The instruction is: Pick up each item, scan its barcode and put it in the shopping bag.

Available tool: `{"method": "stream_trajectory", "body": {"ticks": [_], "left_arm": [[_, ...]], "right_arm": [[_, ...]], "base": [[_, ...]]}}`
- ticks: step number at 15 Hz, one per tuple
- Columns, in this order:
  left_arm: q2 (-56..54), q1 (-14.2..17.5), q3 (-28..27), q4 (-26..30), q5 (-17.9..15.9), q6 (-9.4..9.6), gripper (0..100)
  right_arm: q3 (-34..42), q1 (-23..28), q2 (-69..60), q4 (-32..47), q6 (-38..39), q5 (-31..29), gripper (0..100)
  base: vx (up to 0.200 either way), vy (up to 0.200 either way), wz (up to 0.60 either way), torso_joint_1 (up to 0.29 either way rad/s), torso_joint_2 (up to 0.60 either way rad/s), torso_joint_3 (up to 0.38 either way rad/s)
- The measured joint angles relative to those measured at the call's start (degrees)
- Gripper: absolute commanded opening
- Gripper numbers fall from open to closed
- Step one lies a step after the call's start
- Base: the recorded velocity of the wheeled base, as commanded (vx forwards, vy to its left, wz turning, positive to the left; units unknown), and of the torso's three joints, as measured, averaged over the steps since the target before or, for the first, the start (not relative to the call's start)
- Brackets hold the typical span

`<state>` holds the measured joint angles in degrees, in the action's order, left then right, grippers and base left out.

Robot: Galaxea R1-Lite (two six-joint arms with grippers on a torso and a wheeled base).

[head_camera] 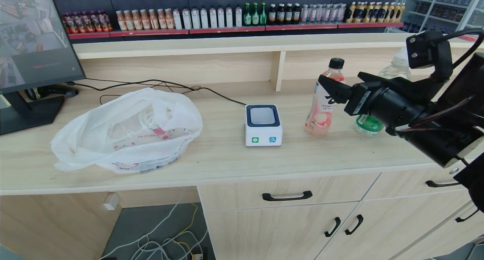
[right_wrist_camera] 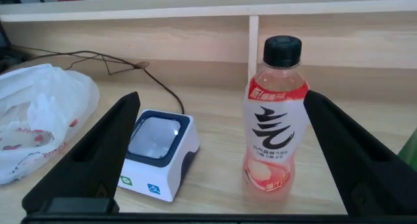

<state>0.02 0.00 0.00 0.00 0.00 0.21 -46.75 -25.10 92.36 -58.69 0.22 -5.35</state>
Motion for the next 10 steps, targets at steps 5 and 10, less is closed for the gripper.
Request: {"method": "stream_trajectory", "body": {"ticks": [5, 10], "left_arm": [[0.0, 0.0, 0.0, 0.0, 0.0, 0.0, 100], [0.0, 0.0, 0.0, 0.0, 0.0, -0.02, 100]], "right_arm": [[5.4, 2.1, 4.4, -8.8, -0.2, -1.2, 100], [9.1, 4.6, 5.2, -9.8, -0.4, -1.9, 100]], "base": [[0.0, 0.0, 0.0, 0.0, 0.0, 0.0], [0.0, 0.0, 0.0, 0.0, 0.0, 0.0]]}}
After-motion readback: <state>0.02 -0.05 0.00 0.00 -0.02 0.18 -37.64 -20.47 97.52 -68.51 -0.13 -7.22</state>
